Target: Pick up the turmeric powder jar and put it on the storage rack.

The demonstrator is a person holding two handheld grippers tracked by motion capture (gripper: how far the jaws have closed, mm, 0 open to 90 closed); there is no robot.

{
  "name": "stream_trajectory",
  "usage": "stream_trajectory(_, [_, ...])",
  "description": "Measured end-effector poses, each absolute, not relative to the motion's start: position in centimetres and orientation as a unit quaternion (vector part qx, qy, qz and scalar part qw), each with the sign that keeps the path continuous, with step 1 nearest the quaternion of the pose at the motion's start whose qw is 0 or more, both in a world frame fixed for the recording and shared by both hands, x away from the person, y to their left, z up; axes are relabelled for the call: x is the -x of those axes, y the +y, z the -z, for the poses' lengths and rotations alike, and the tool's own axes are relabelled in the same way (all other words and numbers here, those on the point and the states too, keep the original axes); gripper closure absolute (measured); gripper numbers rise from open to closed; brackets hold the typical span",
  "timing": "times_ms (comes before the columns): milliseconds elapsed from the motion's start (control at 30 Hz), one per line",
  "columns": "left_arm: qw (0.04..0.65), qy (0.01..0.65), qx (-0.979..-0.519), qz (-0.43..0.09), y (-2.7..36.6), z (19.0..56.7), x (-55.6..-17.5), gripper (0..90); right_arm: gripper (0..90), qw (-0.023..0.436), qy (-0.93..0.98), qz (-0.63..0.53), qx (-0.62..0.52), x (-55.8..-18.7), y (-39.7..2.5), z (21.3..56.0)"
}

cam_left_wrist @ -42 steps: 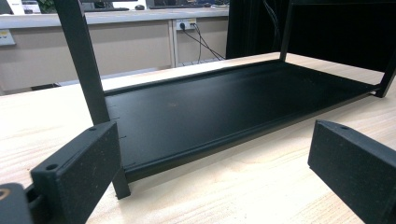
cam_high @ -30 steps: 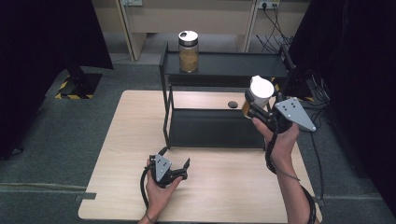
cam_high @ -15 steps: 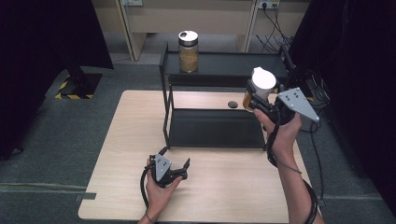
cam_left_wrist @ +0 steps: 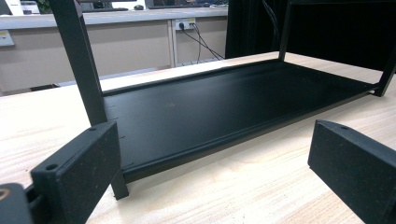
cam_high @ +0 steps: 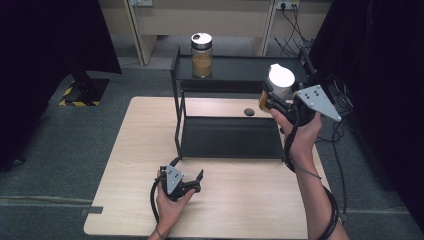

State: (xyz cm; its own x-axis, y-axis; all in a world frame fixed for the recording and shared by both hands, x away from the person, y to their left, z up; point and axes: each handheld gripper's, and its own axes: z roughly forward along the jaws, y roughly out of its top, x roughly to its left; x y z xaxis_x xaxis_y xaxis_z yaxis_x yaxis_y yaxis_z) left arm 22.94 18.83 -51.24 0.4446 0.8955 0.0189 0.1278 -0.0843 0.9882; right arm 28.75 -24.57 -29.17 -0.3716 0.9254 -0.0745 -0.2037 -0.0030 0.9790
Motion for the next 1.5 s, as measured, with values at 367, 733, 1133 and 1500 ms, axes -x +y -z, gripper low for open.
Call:
stream_trajectory(367, [0.550, 0.394, -0.649, -0.349, 18.8, 51.2, -22.9, 1.9, 31.2, 0.458, 0.538, -0.626, -0.329, -29.6, -23.9, 27.0])
stream_trajectory(733, [0.552, 0.394, -0.646, -0.350, 18.9, 51.4, -22.9, 1.9, 31.2, 0.461, 0.530, -0.629, -0.335, -31.0, -23.3, 24.5])
stream_trajectory(1133, [0.553, 0.394, -0.646, -0.349, 18.9, 51.4, -22.9, 1.9, 31.2, 0.468, 0.535, -0.613, -0.346, -33.2, -22.3, 22.6])
stream_trajectory(1500, [0.554, 0.394, -0.645, -0.349, 18.9, 51.4, -22.9, 1.9, 31.2, 0.467, 0.538, -0.595, -0.374, -35.5, -21.9, 21.8])
